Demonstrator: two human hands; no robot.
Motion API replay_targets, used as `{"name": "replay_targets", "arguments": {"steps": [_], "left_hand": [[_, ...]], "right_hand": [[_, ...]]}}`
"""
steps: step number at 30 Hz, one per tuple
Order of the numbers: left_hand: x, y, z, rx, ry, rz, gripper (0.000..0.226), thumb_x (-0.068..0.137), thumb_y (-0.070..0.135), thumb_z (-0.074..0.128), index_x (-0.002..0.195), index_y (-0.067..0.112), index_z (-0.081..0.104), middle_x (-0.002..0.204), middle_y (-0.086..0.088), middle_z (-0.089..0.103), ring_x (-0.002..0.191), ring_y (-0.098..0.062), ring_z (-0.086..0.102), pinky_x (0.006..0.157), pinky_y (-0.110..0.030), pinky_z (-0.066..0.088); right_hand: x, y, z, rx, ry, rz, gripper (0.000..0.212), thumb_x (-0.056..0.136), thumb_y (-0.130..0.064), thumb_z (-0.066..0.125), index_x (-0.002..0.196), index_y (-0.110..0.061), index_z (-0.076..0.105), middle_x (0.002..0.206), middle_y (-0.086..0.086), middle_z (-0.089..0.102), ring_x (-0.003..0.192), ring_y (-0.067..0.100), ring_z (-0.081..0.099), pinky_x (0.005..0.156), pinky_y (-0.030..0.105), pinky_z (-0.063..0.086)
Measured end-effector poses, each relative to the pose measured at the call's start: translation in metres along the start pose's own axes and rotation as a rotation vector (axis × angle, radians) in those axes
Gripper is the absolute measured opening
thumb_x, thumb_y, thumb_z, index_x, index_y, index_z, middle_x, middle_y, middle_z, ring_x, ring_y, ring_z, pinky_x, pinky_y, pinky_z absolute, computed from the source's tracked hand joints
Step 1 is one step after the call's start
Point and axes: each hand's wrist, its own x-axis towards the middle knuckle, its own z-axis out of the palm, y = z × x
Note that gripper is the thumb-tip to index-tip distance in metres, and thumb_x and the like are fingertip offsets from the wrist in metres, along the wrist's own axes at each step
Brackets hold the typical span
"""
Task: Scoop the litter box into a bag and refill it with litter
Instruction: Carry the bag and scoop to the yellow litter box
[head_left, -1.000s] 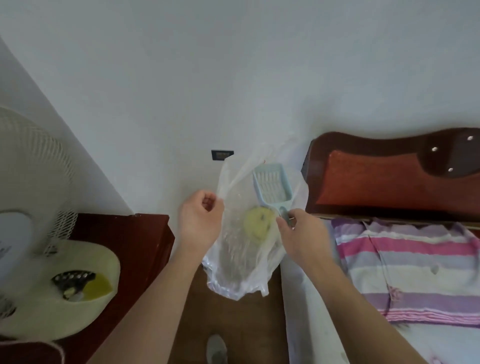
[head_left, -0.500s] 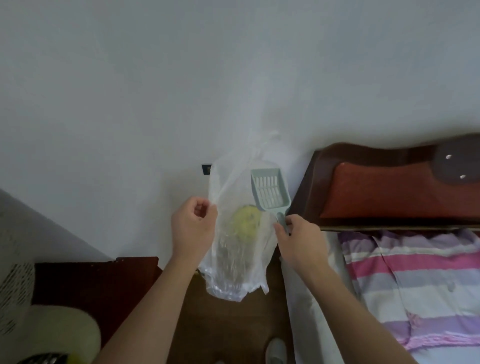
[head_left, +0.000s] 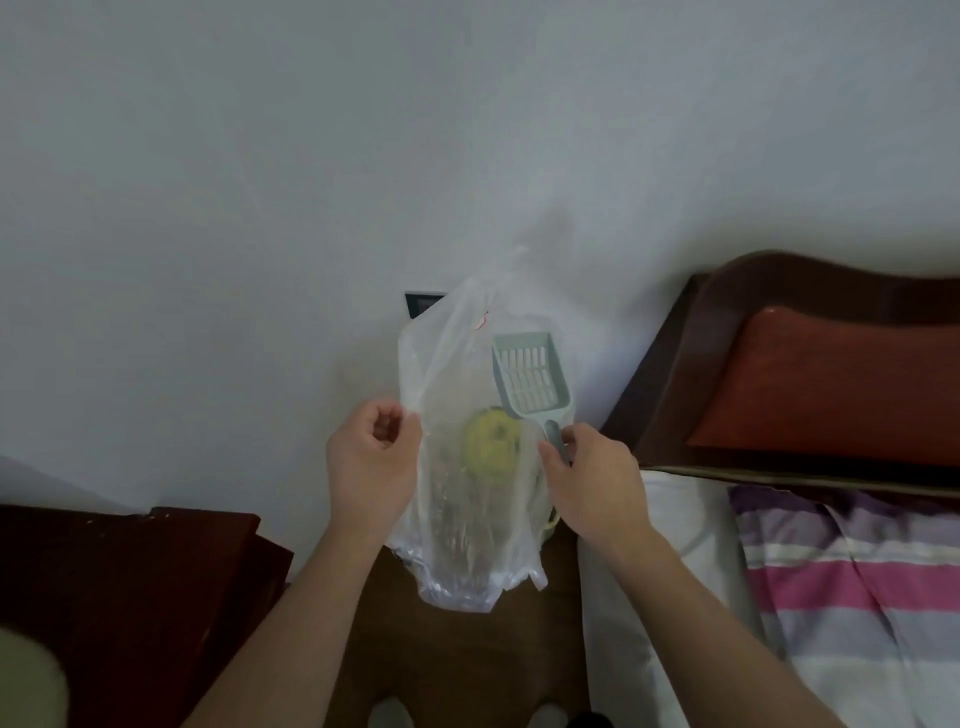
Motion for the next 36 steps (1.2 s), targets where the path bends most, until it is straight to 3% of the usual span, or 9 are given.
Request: {"name": "replay_targets", "arguments": {"steps": [6,13,17,21,26,29,36], "left_hand": [[0.008,-0.111,0.051,-0.005,-0.004,-0.002,0.018,0.09,0.019,0.065,0.073,0.024,0.06,0.067,0.006,0.059,0.058,0.001,0.054,0.052,-0.01,0.041],[0.013,-0.255,0.113,0.028,0.014,0.012,0.017,0.087,0.02,0.067,0.072,0.025,0.061,0.067,0.007,0.062,0.059,-0.006,0.055,0.056,-0.025,0.045],[0.027,-0.32,0.137,0.027,0.008,0.042,0.016,0.087,0.018,0.066,0.072,0.022,0.061,0.067,0.003,0.061,0.059,-0.011,0.054,0.057,-0.032,0.045],[0.045,-0.378,0.156,0.046,0.011,0.088,0.016,0.086,0.019,0.066,0.072,0.023,0.061,0.069,-0.001,0.063,0.062,-0.018,0.057,0.059,-0.037,0.049],[0.064,-0.437,0.168,0.084,0.054,0.102,0.021,0.086,0.017,0.066,0.067,0.021,0.057,0.062,0.005,0.057,0.057,-0.012,0.05,0.057,-0.033,0.043],[0.067,-0.471,0.164,0.095,0.095,0.087,0.023,0.087,0.016,0.066,0.068,0.021,0.055,0.062,0.004,0.055,0.056,-0.012,0.048,0.056,-0.032,0.041],[0.054,-0.546,0.144,0.156,0.206,0.043,0.018,0.092,0.017,0.061,0.075,0.014,0.055,0.068,-0.003,0.054,0.06,-0.017,0.047,0.056,-0.032,0.04]], "right_hand": [[0.027,0.057,0.104,0.024,0.0,0.0,0.026,0.096,-0.044,0.053,0.098,-0.019,0.061,0.082,-0.006,0.065,0.072,0.011,0.061,0.064,0.031,0.053],[0.044,0.134,0.242,0.008,0.002,-0.012,0.023,0.095,-0.043,0.054,0.094,-0.021,0.061,0.072,-0.008,0.062,0.062,0.007,0.059,0.053,0.029,0.051],[0.06,0.165,0.307,-0.009,0.008,-0.037,0.022,0.096,-0.044,0.053,0.097,-0.023,0.06,0.071,-0.012,0.059,0.058,0.003,0.056,0.047,0.019,0.037],[0.082,0.19,0.364,-0.067,0.011,-0.079,0.023,0.096,-0.045,0.052,0.102,-0.023,0.059,0.072,-0.013,0.056,0.059,0.001,0.049,0.046,0.019,0.031],[0.107,0.206,0.425,-0.151,-0.022,-0.139,0.021,0.096,-0.045,0.05,0.098,-0.024,0.055,0.073,-0.011,0.054,0.061,0.004,0.05,0.046,0.022,0.035],[0.119,0.21,0.455,-0.182,-0.014,-0.203,0.024,0.095,-0.045,0.049,0.095,-0.021,0.053,0.081,-0.003,0.06,0.07,0.015,0.058,0.058,0.032,0.051],[0.149,0.224,0.522,-0.157,-0.013,-0.217,0.031,0.093,-0.045,0.052,0.099,-0.015,0.059,0.081,0.004,0.066,0.075,0.026,0.064,0.069,0.046,0.057]]}}
